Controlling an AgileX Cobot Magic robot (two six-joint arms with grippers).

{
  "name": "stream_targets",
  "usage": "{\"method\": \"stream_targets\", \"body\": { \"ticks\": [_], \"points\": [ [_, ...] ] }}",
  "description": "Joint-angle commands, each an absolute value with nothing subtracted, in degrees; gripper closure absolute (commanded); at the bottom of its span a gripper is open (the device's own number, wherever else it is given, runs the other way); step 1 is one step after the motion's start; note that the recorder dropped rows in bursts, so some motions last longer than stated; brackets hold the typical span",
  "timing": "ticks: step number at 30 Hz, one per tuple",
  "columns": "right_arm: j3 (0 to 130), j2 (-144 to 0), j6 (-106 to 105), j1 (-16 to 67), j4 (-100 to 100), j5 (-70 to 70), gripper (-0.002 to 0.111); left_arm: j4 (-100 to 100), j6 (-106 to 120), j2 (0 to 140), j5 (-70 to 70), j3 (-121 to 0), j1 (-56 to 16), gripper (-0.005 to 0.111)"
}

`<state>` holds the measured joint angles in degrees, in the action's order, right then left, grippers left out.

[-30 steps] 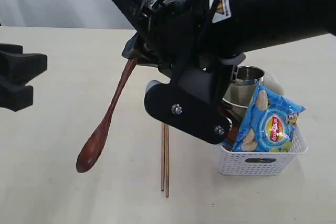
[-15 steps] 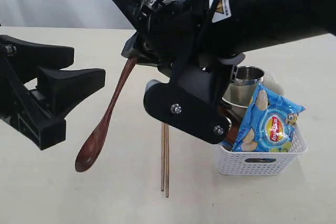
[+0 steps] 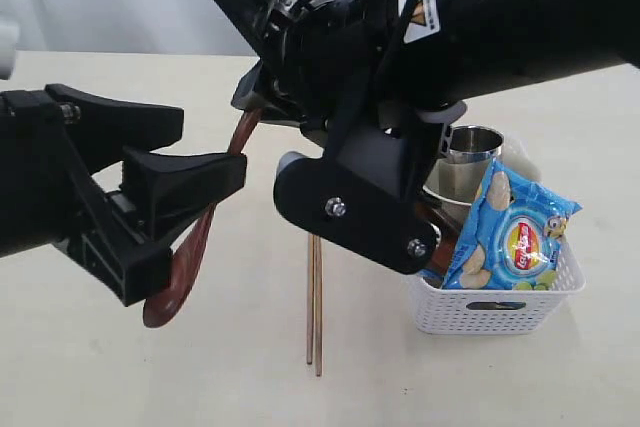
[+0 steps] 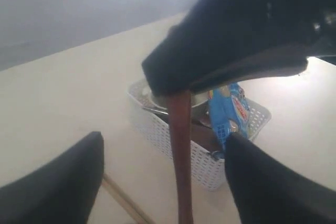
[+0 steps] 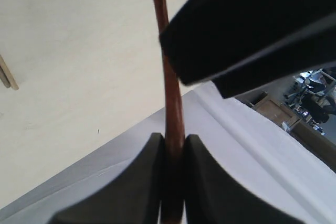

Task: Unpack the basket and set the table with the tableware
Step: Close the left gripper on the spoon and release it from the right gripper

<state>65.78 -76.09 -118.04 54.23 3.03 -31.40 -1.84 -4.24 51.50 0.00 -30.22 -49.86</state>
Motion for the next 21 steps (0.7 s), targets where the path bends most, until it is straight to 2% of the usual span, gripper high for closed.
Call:
{"method": "stream_targets", "body": {
  "ticks": [1,8,15,16,21],
  "points": [
    [65.9,-76.2,-117.7,54.2,2.7,-30.4,0.109,-2.2,-4.7,55.2,-3.6,-30.3,-51.0,0.044],
    [65.9,-76.2,-118.0,54.2,2.7,-30.3,0.109,-2.2,-4.7,58.5,-6.9,-30.3,-51.0,0.046],
    [65.9,-76.2,-118.0,54.2,2.7,-30.2,0.109,-2.2,-4.7,58.5,-7.8,-30.3,-51.0,0.094],
    [65.9,-76.2,-118.0,54.2,2.7,-30.2,0.109,-2.2,-4.7,58.5,-7.8,-30.3,-51.0,0.107],
    [65.9,-76.2,-117.8,54.2,2.7,-30.2,0.109,-2.2,-4.7,58.5,-7.8,-30.3,-51.0,0.107]
  ]
}}
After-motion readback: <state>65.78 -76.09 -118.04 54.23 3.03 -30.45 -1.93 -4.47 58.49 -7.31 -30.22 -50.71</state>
